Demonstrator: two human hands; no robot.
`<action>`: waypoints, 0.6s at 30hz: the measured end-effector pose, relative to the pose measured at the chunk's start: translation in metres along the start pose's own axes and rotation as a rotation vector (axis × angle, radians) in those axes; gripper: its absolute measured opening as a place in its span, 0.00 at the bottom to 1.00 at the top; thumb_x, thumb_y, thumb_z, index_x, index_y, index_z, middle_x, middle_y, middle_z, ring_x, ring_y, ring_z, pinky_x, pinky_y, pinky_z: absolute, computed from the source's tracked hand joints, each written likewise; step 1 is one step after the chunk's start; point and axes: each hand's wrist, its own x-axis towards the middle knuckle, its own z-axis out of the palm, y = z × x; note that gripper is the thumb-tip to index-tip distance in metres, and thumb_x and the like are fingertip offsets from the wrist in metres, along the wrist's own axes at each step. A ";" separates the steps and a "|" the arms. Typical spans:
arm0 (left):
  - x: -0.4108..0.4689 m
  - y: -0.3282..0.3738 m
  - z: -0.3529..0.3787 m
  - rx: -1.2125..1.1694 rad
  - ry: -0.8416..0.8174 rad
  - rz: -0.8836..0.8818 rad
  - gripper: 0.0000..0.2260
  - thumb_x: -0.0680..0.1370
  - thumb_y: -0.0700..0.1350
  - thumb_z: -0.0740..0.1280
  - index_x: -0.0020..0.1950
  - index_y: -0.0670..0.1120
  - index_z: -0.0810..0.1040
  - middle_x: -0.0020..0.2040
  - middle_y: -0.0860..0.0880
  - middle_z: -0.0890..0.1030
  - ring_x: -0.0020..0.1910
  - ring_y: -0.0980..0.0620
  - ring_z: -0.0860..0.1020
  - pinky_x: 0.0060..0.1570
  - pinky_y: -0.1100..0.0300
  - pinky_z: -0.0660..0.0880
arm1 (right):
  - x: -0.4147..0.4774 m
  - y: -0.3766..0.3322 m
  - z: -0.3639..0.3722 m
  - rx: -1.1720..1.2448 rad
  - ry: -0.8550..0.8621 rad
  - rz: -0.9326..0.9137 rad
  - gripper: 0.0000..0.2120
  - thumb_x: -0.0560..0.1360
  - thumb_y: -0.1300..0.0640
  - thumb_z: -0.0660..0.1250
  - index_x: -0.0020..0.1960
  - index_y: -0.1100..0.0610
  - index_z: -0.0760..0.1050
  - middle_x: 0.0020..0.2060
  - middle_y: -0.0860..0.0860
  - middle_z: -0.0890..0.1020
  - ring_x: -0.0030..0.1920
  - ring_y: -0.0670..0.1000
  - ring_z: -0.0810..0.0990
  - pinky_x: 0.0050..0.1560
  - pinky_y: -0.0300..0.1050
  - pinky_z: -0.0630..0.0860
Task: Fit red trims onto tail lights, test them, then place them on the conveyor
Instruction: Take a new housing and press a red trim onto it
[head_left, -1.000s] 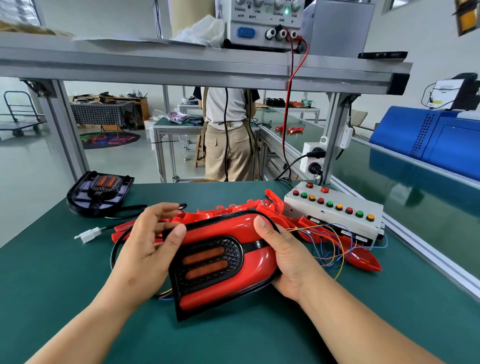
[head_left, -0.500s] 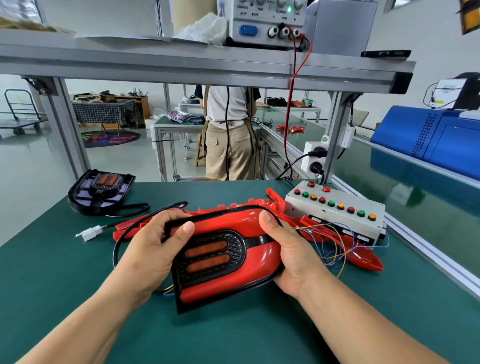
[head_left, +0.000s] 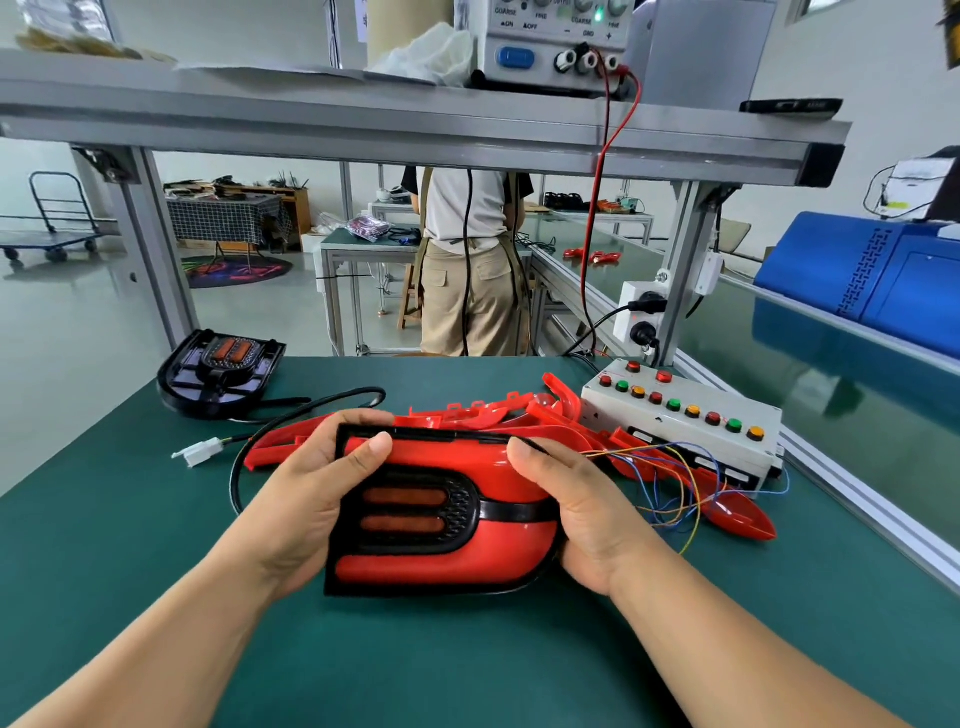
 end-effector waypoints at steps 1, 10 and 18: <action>-0.002 -0.001 0.002 -0.004 -0.013 0.003 0.15 0.68 0.50 0.73 0.53 0.49 0.78 0.47 0.39 0.83 0.43 0.37 0.84 0.38 0.42 0.81 | -0.001 0.000 0.001 0.012 0.025 -0.005 0.19 0.65 0.52 0.78 0.53 0.60 0.83 0.52 0.61 0.84 0.52 0.59 0.83 0.58 0.60 0.77; -0.003 -0.002 0.008 -0.030 0.008 0.038 0.14 0.70 0.49 0.69 0.53 0.48 0.73 0.43 0.39 0.84 0.39 0.38 0.84 0.35 0.46 0.81 | 0.000 0.003 0.002 -0.007 0.045 -0.086 0.19 0.64 0.50 0.75 0.51 0.60 0.83 0.49 0.60 0.85 0.49 0.56 0.84 0.55 0.55 0.79; -0.004 -0.004 0.009 -0.053 0.035 0.070 0.11 0.70 0.48 0.69 0.51 0.49 0.75 0.41 0.41 0.83 0.37 0.37 0.84 0.34 0.46 0.81 | 0.001 0.003 0.000 0.007 0.025 -0.087 0.17 0.65 0.52 0.73 0.51 0.60 0.83 0.48 0.59 0.85 0.47 0.55 0.83 0.53 0.52 0.80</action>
